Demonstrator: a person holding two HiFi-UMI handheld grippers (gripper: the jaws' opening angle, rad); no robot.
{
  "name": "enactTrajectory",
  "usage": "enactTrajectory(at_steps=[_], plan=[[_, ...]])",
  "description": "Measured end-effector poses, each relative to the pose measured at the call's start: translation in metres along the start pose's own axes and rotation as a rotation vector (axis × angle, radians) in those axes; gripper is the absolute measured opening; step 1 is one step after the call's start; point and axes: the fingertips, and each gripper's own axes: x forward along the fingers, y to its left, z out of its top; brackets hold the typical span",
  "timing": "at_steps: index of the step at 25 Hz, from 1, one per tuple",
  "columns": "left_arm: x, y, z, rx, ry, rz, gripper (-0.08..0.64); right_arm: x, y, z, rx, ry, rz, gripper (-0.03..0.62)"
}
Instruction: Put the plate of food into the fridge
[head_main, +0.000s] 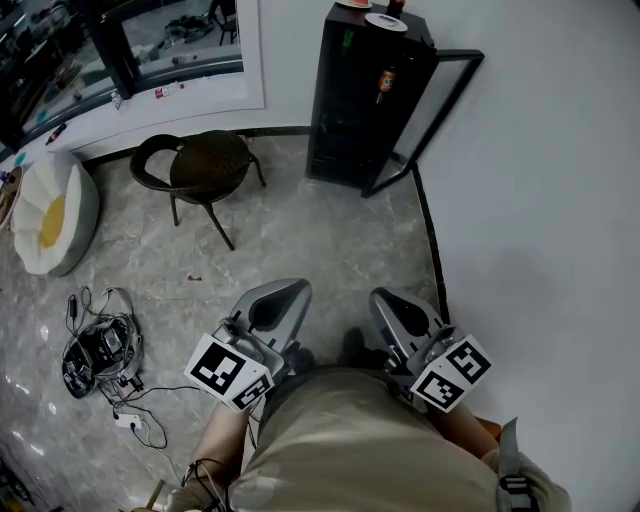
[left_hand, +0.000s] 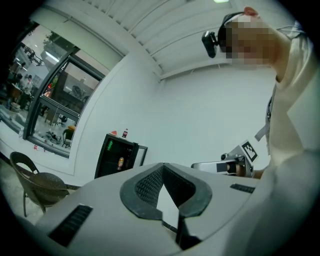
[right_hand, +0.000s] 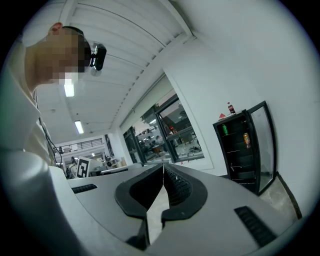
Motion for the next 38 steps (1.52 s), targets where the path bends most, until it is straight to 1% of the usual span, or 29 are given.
enactTrajectory(at_steps=[7, 15, 23, 27, 29, 31, 34, 38], plan=[[0.006, 0.007, 0.006, 0.008, 0.011, 0.038, 0.011, 0.014, -0.006, 0.006, 0.016, 0.011, 0.06, 0.021], [0.038, 0.024, 0.009, 0.004, 0.042, 0.11, 0.011, 0.033, -0.042, 0.016, 0.062, 0.03, 0.101, 0.021], [0.096, 0.031, 0.009, 0.01, 0.086, 0.11, 0.011, 0.037, -0.099, 0.03, 0.133, 0.025, 0.097, 0.021], [0.129, 0.021, 0.01, 0.022, 0.101, 0.068, 0.011, 0.032, -0.126, 0.041, 0.163, 0.016, 0.106, 0.021], [0.144, 0.016, 0.011, 0.028, 0.108, 0.06, 0.011, 0.029, -0.138, 0.047, 0.175, 0.013, 0.11, 0.021], [0.156, 0.015, 0.012, 0.029, 0.114, 0.064, 0.011, 0.027, -0.149, 0.052, 0.171, 0.012, 0.105, 0.021], [0.173, 0.016, 0.01, 0.032, 0.127, 0.075, 0.011, 0.025, -0.166, 0.055, 0.133, 0.02, 0.089, 0.021], [0.196, 0.011, 0.012, 0.057, 0.144, 0.087, 0.011, 0.022, -0.184, 0.063, 0.119, 0.017, 0.115, 0.021]])
